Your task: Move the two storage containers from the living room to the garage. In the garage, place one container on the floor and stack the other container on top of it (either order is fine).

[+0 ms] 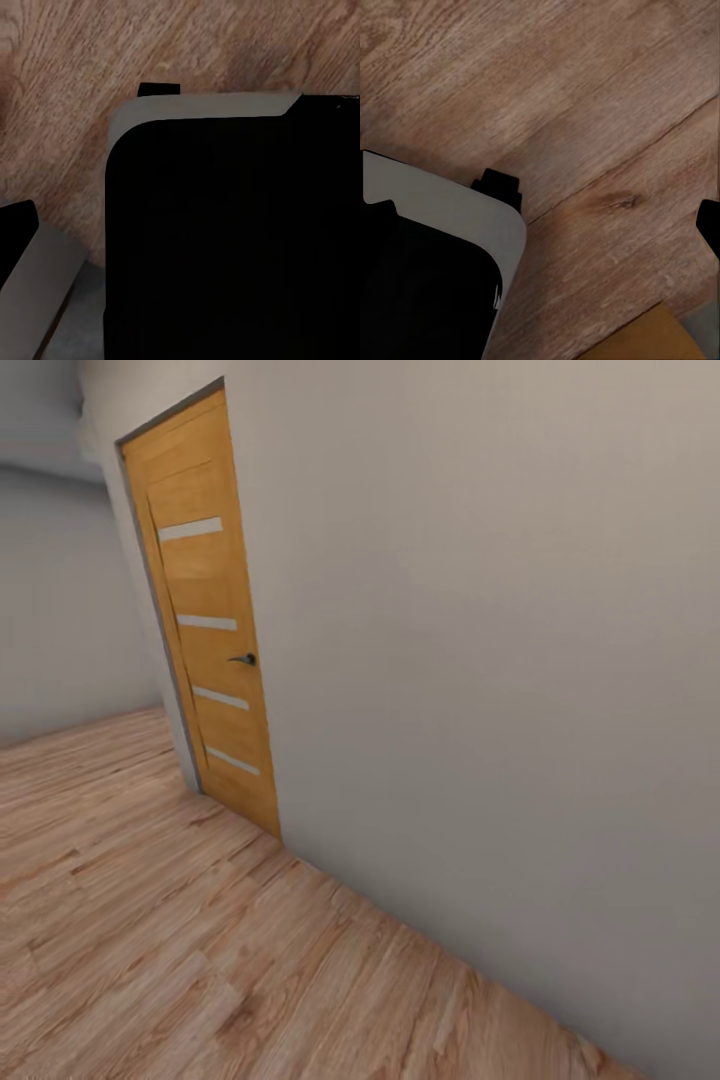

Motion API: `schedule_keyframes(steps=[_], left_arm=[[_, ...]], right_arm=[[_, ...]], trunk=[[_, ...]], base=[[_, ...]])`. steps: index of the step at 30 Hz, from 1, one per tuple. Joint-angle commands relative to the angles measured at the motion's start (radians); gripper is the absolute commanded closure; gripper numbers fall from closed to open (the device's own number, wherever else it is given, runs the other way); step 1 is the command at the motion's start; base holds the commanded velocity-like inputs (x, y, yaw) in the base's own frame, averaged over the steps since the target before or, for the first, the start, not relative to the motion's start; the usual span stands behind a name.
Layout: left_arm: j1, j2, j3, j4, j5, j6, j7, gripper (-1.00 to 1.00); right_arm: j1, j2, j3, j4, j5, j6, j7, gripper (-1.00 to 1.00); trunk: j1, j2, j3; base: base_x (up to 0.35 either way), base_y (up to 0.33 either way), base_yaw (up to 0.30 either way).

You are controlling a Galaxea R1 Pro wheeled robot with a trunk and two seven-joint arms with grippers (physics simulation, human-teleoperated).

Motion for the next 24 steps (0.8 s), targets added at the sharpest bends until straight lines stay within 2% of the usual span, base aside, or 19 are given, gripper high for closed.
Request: schedule_keyframes(steps=[1,24], left_arm=[[0.0,0.0,0.001,0.0,0.002,-0.003,0.0,-1.0],[0.0,0.0,0.001,0.0,0.002,-0.003,0.0,-1.0]], right_arm=[[-0.001,0.0,0.007,0.003,-0.011,-0.006,0.006,-1.0],[-0.001,-0.001,0.007,0.003,-0.011,-0.006,0.006,-1.0]], trunk=[[0.0,0.0,-0.001],[0.0,0.0,-0.001]], base=[[0.197,0.0,0.273],[0.194,0.0,0.273]])
